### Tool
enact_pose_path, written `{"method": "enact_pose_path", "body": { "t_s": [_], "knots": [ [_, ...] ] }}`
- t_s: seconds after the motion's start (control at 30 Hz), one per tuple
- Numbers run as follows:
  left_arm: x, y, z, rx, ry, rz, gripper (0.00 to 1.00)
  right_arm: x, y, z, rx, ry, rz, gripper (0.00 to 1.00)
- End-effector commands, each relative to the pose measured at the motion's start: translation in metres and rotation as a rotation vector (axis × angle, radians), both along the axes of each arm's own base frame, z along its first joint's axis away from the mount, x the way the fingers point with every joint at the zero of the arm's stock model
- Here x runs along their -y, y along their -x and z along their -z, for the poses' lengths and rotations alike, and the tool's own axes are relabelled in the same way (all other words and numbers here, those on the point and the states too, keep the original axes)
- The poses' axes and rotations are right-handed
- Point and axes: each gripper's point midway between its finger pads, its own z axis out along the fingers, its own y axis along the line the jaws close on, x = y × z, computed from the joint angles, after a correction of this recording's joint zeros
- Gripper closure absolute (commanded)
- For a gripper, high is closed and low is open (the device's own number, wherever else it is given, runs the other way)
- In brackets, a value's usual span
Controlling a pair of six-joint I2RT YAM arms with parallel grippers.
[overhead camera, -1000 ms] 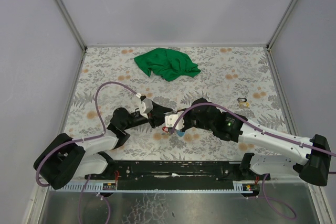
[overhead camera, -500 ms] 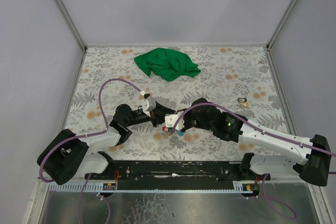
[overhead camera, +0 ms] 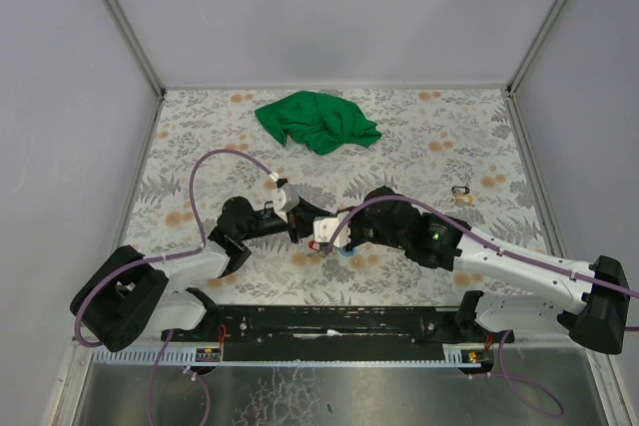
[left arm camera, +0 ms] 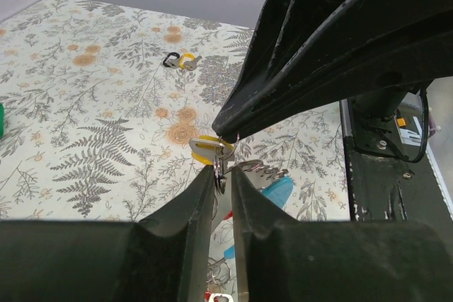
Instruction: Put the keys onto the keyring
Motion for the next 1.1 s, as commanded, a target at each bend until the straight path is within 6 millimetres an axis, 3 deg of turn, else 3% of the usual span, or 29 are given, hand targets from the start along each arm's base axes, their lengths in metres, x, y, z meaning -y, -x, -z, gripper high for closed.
{"method": "enact_pose_path", "body": {
  "t_s": [0.0,0.07,0.5,1.07],
  "knots": [
    [0.002,-0.004,-0.010,0.031,0.006,0.003,0.90,-0.005,-0.006,-0.038,0.066,-0.099,0.009,1.00],
    [0.001,-0.002,-0.010,0.035,0.005,0.009,1.00,-0.004,-0.007,-0.037,0.067,-0.091,0.016,1.00],
    [-0.004,0.017,-0.020,0.111,0.042,0.060,1.00,0.016,-0.022,-0.001,0.034,0.081,0.140,1.00],
    [-0.001,0.027,-0.027,0.105,0.091,0.114,1.00,-0.010,-0.014,0.008,-0.049,0.071,0.065,1.00]
  ]
}}
